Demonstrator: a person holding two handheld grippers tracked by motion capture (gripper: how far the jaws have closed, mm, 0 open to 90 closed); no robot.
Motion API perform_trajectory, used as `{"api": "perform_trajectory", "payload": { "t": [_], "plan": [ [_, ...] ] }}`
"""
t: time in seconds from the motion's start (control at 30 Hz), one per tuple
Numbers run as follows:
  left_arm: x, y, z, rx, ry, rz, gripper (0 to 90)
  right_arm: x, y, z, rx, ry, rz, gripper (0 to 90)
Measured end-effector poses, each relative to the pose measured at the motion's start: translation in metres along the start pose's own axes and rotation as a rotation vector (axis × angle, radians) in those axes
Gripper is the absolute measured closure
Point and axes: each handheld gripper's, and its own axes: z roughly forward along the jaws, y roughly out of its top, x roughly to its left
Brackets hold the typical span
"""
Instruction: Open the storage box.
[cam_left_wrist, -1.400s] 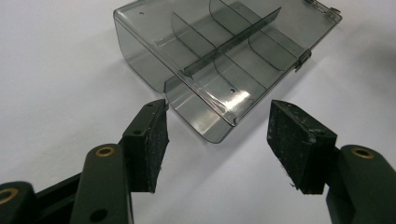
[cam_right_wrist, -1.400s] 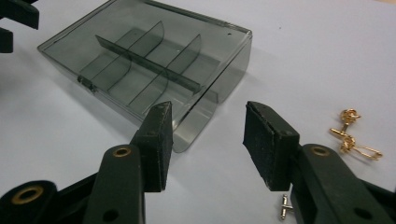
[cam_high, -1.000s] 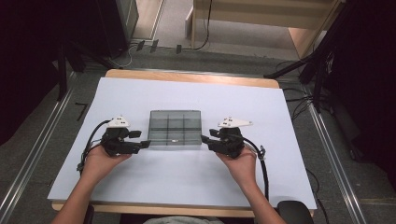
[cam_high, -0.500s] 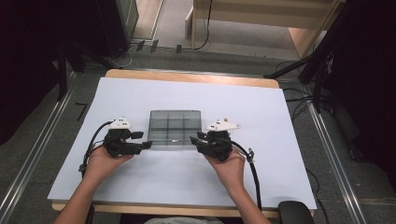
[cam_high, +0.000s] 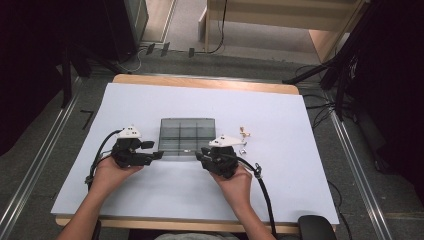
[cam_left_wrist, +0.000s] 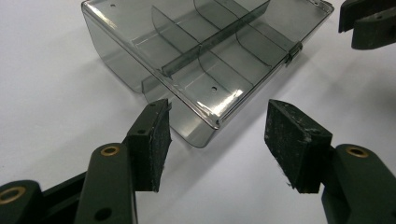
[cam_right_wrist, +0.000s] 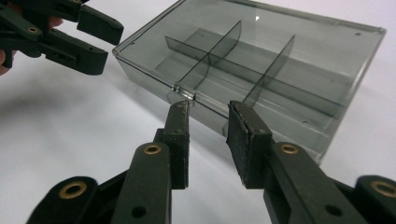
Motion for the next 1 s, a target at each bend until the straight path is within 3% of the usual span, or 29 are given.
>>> {"api": "perform_trajectory", "payload": {
  "t": [0.4, 0.8, 1.0],
  "plan": [
    [0.0, 0.0, 0.003, -0.004, -0.005, 0.002, 42.3, 0.01, -0.015, 0.019, -0.025, -0.011, 0.017, 82.6],
    [0.0, 0.0, 0.006, -0.01, -0.005, 0.01, 42.5, 0.016, -0.02, 0.038, -0.015, -0.039, -0.005, 88.0],
    [0.001, 0.0, 0.006, -0.011, -0.005, 0.011, 42.6, 0.015, -0.021, 0.043, -0.015, -0.031, 0.014, 90.0]
  ]
}}
